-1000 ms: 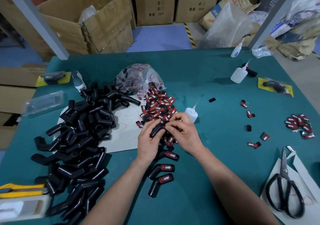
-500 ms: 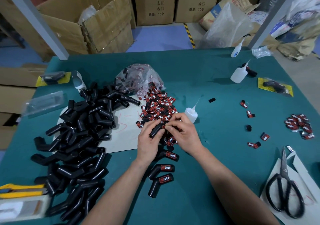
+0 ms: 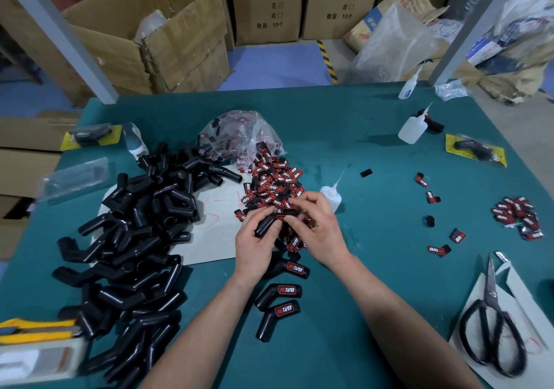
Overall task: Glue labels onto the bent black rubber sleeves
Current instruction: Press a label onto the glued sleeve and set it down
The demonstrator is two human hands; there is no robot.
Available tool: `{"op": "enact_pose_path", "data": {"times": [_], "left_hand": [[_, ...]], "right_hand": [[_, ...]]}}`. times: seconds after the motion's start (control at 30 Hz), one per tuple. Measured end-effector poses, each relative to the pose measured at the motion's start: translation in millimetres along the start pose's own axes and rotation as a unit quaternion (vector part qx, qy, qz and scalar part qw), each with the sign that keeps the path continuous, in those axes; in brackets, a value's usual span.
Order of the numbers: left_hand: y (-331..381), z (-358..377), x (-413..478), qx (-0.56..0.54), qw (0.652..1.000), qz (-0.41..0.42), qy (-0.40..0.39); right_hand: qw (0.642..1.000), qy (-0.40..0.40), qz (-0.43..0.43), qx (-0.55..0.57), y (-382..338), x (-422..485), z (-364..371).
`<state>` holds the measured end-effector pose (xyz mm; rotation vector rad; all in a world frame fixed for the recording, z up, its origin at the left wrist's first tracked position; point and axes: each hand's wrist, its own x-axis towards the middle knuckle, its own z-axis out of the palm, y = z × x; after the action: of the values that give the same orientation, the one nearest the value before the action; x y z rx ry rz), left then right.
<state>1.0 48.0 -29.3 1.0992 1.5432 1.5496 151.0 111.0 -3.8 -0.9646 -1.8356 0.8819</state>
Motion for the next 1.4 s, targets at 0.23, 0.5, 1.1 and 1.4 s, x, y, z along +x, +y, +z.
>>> {"op": "enact_pose_path", "data": {"times": [0.23, 0.5, 1.1, 1.4], "left_hand": [[-2.7, -3.6, 5.9, -0.066, 0.995, -0.058, 0.043], [-3.0, -4.5, 5.6, -0.051, 0.997, -0.046, 0.040], [3.5, -2.6, 1.3, -0.035, 0.999, -0.020, 0.019], [10.3, -2.6, -2.0, -0.041, 0.999, -0.010, 0.003]], "right_hand": [[0.971, 0.052, 0.193, 0.134, -11.7, -1.2, 1.8], [0.955, 0.013, 0.235, 0.178, -9.2, -5.1, 8.3], [0.938, 0.004, 0.241, 0.248, -4.4, -3.7, 12.1], [0.944, -0.029, 0.243, 0.219, 0.3, -6.4, 11.5]]}}
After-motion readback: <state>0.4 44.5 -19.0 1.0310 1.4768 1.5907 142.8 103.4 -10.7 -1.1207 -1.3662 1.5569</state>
